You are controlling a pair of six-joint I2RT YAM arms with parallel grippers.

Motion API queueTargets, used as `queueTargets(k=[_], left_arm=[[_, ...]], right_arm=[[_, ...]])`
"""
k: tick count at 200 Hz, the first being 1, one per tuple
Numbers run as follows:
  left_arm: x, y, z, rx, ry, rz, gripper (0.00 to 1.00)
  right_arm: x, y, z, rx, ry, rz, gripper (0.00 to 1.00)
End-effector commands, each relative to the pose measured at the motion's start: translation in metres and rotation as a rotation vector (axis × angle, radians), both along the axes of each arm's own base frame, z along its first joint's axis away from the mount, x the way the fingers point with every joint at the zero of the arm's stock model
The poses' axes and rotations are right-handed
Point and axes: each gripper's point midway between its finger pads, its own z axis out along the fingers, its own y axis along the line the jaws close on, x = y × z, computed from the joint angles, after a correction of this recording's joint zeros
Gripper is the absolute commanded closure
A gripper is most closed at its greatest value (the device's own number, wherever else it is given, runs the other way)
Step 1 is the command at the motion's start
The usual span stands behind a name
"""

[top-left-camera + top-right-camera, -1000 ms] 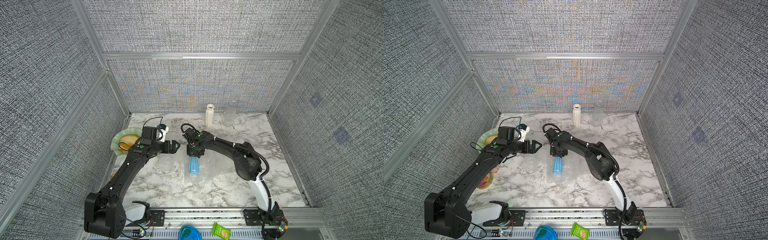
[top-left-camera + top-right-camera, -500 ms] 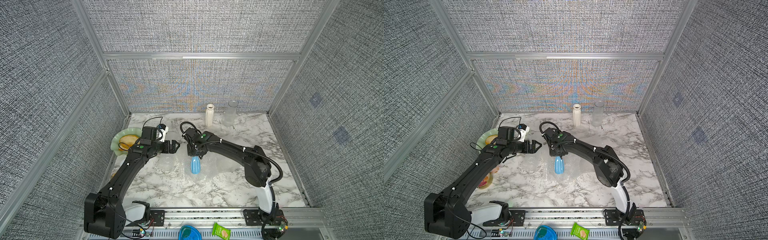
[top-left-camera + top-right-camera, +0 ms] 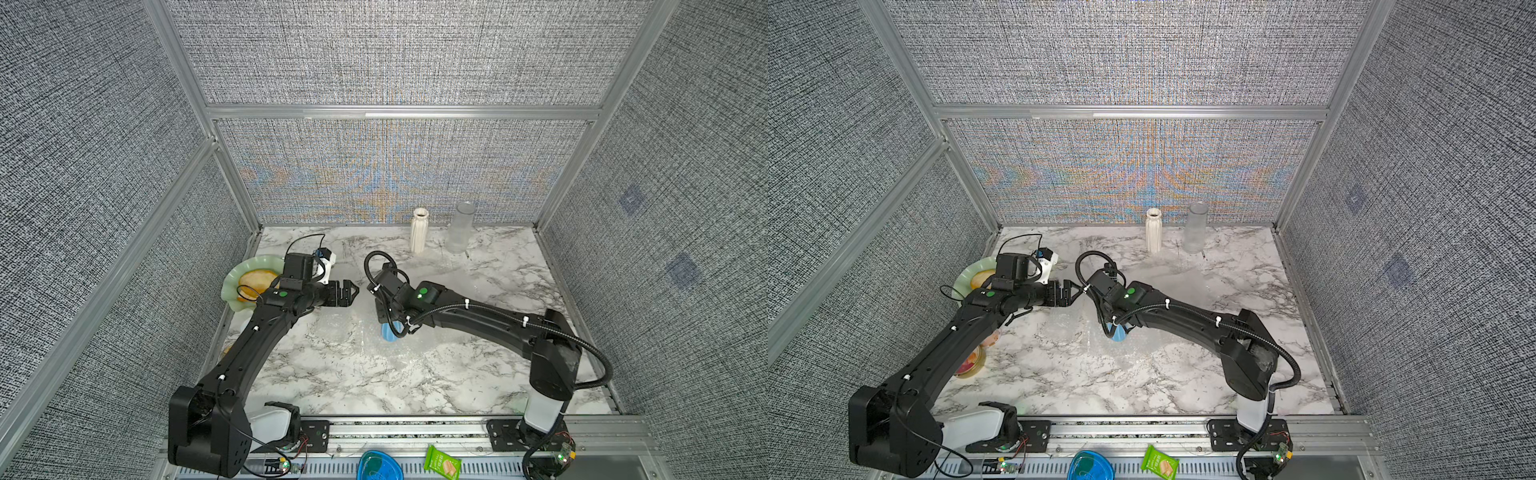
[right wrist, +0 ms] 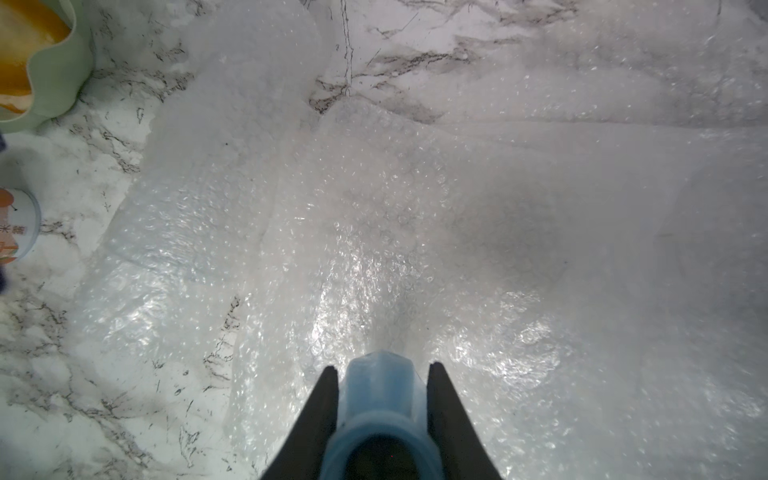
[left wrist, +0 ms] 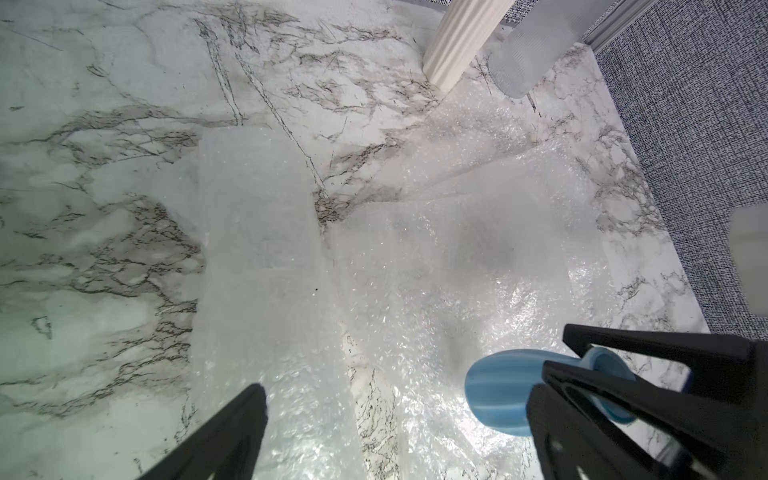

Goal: Unwrap the vase from the bubble wrap
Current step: Pick up the vase from the bubble wrap.

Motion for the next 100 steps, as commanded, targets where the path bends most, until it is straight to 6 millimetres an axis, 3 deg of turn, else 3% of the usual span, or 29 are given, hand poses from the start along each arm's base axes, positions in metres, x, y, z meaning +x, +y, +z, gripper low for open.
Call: queueTargets(k=[1,44,100], left_arm=[[0.002,-0.001,0.001,-0.007,-0.008,-0.003,0.01],[0.002,-0.001,-0.002,-0.004,-0.002,-0.004,0.0],[0.003,-0.002,-0.005,-0.007,0.008,-0.008,0.0]], right_arm=[[0.007,0.004,0.023,0.044,-0.108,-0.007,0.72],[0.005,-0.004,0.053,0.077,-0.214,-0.007,0.72],[0.022,-0.037,0.105,0.059,-0.44,-0.074,0.71]])
